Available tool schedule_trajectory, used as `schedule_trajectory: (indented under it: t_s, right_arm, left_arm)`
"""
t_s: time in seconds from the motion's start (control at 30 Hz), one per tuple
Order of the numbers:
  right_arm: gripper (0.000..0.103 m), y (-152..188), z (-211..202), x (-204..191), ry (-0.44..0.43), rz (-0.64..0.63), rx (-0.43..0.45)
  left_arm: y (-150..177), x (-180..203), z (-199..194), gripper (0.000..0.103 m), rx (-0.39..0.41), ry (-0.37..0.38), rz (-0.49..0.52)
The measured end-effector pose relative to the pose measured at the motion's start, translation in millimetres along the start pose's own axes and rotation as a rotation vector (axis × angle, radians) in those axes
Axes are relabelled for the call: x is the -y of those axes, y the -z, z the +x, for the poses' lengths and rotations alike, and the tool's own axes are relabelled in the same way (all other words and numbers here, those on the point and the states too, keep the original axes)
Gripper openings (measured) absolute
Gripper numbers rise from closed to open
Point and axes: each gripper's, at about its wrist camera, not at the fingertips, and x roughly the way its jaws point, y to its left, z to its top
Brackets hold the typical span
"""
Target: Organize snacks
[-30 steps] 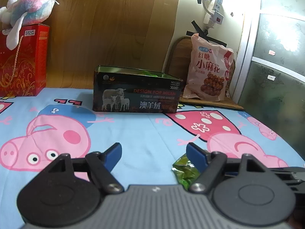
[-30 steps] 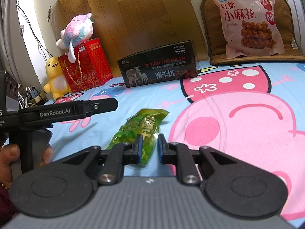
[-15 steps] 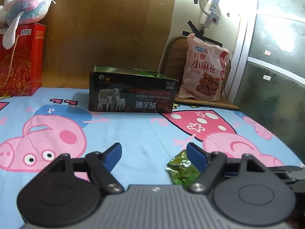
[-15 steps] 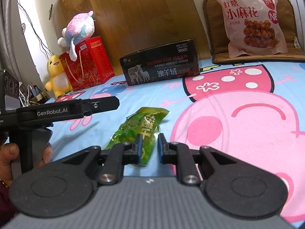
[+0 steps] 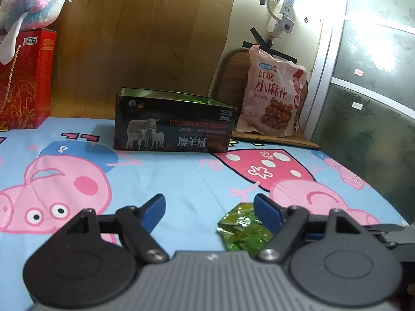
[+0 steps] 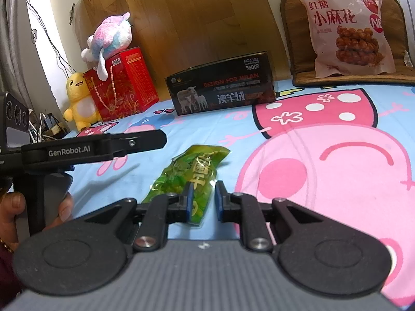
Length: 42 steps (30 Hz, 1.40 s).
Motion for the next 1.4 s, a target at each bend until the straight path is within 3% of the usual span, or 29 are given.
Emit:
schedule_trajectory:
  t_s: [0.43,0.7,1.03,1.4]
  right_arm:
    - [0.022,-0.4,0.2,-1.3,-0.006,-0.007,-0.003]
    - [0.022,1.4,2.5,-13.8,-0.115,-0.105,-0.045]
    - [0.023,0.0,-2.4,-4.5,-0.100,-0.031,-0.003]
    - [0.033,-0.7,-5.9,0.0,-0.078,0.000,0.031]
  left_arm:
    - [0.2,0.7,0.2,0.079,-0.002,0.017,0.001]
    - [0.4,0.1,-0.2,0.078,-0.005,0.028,-0.007]
    - [1.0,-1.8,0.0,0.079,-0.007,0.029,-0.030]
    - [1.5,-1.9,-3.9,0.079,0.032,-0.017,-0.043]
